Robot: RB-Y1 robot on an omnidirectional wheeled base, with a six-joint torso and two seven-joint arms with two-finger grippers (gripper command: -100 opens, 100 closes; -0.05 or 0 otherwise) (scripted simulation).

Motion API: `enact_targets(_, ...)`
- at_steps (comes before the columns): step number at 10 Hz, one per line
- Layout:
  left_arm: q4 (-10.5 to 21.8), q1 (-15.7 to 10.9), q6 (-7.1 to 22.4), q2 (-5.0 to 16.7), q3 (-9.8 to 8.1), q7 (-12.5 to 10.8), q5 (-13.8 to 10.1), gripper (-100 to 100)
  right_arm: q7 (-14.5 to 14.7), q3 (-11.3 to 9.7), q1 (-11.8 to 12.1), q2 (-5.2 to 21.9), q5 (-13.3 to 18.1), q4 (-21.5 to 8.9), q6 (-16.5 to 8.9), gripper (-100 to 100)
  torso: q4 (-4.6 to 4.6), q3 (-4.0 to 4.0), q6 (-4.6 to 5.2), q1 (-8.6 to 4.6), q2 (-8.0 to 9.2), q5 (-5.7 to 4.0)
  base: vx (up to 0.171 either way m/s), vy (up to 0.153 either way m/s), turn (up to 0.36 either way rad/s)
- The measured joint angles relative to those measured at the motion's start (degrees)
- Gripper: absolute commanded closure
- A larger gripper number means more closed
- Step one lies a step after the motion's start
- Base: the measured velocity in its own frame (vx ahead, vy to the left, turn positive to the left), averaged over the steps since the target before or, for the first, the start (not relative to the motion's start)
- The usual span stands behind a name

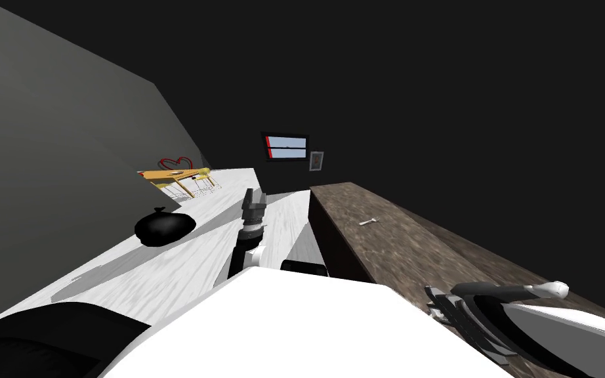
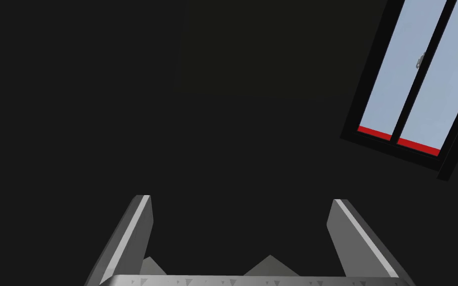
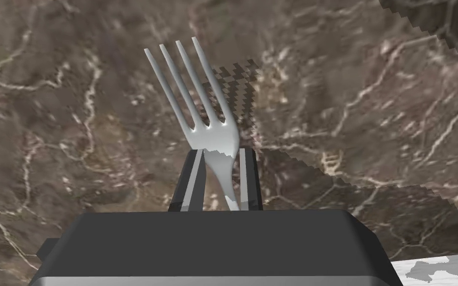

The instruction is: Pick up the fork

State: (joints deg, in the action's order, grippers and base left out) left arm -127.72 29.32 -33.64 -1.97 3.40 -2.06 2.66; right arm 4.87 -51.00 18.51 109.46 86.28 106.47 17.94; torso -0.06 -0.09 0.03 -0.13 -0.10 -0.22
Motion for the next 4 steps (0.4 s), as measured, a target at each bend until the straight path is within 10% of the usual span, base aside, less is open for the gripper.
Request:
enact_targets(3,0.00,0.00,0.00,0.00,0.00,0.00,0.00,0,-1.17,0.16,-1.04,3.37,-0.08,3.45,0.41,100,-0.02,-0.03,0.02,-0.04,-0.05,0.01,0.012,-0.017,-0.058)
enact_targets(4,0.00,0.00,0.00,0.00,0.00,0.00,0.00,0,-1.33,0.15,-1.06,3.49,-0.03,3.60,0.40,0,-0.02,-0.03,0.00,-0.03,-0.04,-0.01,0.000,0.000,0.000)
